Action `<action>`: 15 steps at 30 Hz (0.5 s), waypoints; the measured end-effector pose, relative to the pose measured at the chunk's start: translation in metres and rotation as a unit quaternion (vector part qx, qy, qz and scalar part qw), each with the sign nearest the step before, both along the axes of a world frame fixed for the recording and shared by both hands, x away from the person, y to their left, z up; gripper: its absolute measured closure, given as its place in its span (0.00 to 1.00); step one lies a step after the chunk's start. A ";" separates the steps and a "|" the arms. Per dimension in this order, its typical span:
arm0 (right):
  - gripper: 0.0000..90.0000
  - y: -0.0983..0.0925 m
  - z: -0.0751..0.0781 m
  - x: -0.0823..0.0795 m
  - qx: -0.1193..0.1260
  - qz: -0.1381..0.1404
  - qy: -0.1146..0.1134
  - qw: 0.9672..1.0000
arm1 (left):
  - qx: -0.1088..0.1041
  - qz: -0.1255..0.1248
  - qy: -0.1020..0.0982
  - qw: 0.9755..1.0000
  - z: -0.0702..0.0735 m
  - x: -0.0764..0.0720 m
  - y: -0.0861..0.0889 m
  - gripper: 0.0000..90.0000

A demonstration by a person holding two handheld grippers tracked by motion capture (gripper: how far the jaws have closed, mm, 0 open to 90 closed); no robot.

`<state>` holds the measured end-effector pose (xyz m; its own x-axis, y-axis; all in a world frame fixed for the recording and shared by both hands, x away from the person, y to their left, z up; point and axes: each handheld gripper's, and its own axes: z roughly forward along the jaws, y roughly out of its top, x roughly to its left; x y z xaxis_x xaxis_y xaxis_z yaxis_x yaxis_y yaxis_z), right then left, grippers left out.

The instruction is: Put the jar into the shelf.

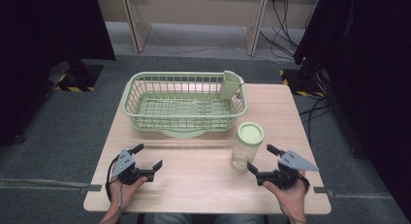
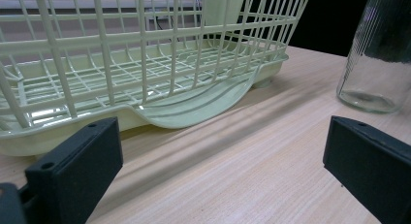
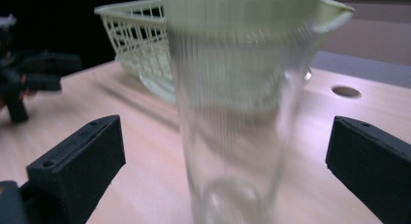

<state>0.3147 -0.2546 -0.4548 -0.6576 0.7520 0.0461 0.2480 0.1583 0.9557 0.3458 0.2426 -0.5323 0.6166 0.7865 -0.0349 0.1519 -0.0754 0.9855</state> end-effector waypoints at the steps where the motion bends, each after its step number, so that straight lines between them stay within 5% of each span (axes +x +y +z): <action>1: 0.01 -0.019 -0.012 -0.018 0.001 -0.017 0.011 1.000 | 0.001 0.001 -0.001 1.000 0.000 0.000 0.000 0.00; 8: 0.01 -0.044 -0.036 -0.050 0.022 -0.051 0.028 0.998 | 0.002 0.003 -0.001 1.000 0.000 0.000 0.000 0.00; 15: 0.01 -0.030 -0.009 -0.043 0.024 -0.039 -0.010 0.999 | 0.003 0.002 -0.001 1.000 0.000 0.000 -0.001 0.00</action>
<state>0.2714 -0.2841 -0.4634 -0.5981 0.7983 0.0706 0.2387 0.0933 0.9666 0.3455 0.2421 -0.5323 0.6140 0.7888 -0.0297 0.1505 -0.0800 0.9854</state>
